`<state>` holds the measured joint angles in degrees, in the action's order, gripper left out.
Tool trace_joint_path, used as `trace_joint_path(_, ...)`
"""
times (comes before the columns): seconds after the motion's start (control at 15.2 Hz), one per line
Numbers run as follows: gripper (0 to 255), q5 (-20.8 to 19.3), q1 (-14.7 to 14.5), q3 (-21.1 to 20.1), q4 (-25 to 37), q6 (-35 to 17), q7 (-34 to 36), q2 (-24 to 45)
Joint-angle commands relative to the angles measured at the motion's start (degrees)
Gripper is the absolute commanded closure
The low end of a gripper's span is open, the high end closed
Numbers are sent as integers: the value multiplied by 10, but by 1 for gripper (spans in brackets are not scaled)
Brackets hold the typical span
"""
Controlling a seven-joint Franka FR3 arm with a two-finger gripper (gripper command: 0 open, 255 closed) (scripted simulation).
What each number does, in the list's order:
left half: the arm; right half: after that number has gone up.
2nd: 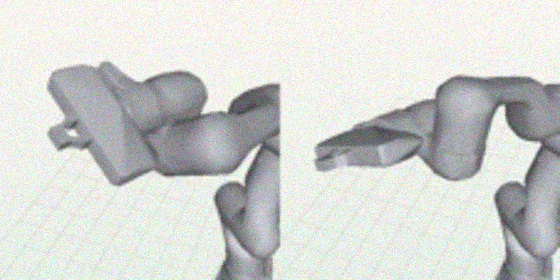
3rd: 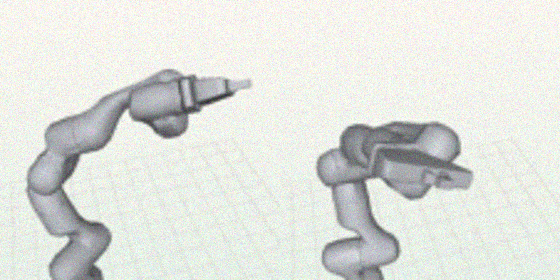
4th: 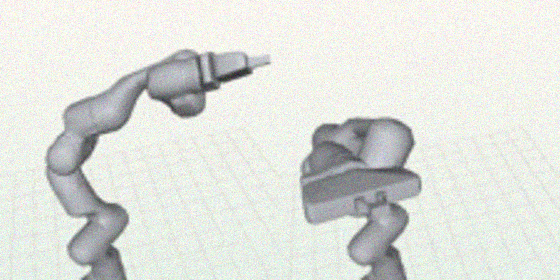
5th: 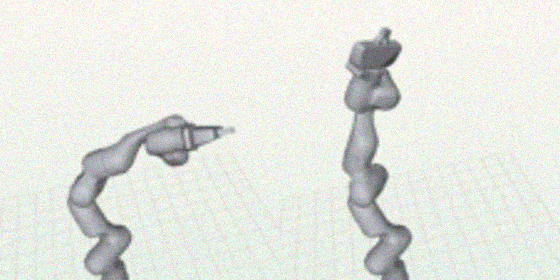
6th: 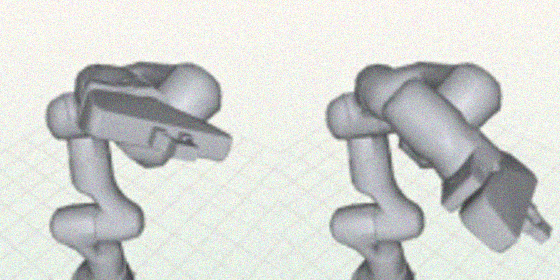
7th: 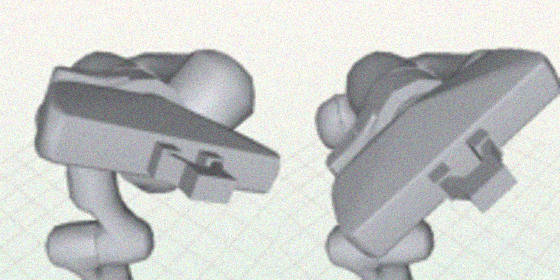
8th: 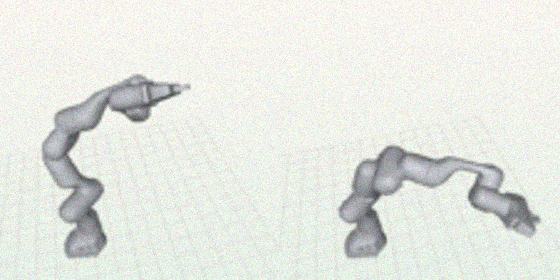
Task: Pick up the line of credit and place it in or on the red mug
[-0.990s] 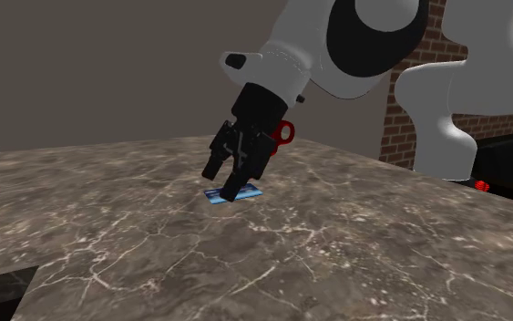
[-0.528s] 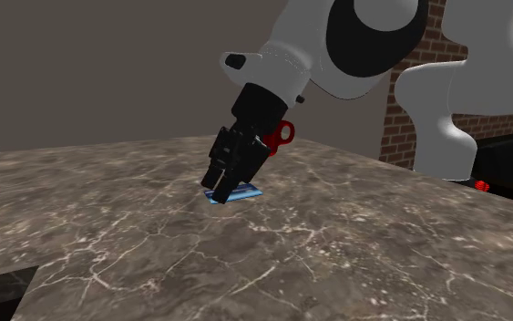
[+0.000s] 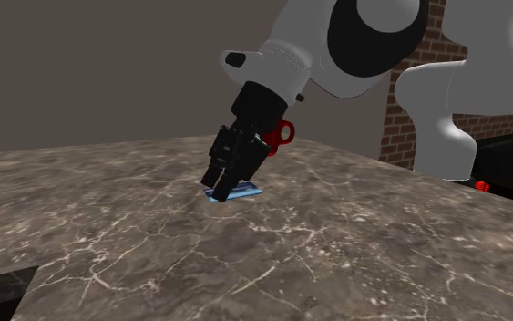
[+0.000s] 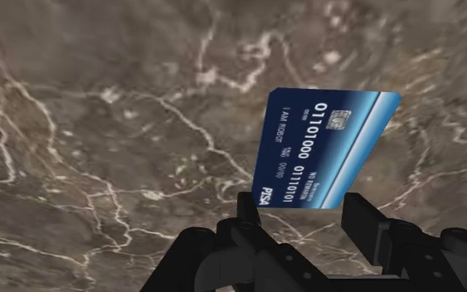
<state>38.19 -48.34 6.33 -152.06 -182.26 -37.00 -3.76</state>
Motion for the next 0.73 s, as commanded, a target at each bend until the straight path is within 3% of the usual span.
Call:
trace_joint_path(0.0, 255, -76, 38, -26, -7, 10, 63, -14)
trace_joint_path(0.26, 255, -162, 108, -77, -9, 46, 137, -48)
trace_joint_path(0.66, 255, -212, 152, -108, 0, 102, 182, -93)
